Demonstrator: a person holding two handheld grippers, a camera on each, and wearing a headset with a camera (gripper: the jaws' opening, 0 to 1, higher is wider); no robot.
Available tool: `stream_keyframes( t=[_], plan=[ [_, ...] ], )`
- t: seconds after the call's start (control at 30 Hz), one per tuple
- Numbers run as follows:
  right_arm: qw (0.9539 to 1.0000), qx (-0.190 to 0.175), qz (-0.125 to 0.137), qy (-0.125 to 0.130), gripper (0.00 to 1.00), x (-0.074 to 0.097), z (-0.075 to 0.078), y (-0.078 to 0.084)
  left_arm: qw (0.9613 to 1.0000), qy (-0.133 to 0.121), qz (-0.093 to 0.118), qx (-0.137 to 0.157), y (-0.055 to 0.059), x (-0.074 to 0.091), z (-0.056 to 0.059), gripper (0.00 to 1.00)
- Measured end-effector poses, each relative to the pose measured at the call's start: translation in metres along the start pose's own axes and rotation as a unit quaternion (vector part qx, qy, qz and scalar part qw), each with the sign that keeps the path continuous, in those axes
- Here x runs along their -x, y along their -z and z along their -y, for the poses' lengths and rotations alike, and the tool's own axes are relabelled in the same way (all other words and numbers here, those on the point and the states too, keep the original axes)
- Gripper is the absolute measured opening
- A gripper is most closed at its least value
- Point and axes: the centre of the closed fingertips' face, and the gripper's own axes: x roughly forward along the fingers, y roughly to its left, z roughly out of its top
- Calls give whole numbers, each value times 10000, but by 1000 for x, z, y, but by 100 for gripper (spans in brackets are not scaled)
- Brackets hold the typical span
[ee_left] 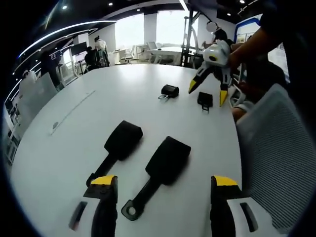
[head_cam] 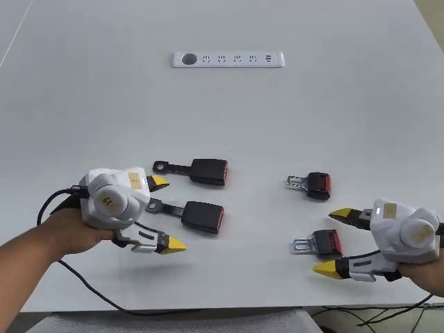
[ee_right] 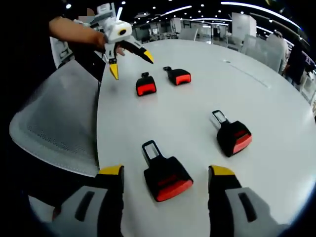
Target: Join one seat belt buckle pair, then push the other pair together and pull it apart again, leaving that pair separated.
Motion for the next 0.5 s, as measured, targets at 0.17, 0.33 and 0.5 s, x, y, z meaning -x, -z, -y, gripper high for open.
stream_keyframes(
  t=[0.17,0.33,0.5],
  plan=[
    [9993,197,-224,-246,63,1,-1,7,9989,234,-174,-371,0,-14,2,78],
    [9976,358,-357,-478,60,0,-2,10,9956,468,-388,-712,3,-28,4,75],
    [9957,485,-457,-640,58,2,1,9,9905,629,-595,-1070,9,-40,3,73]
  ],
)
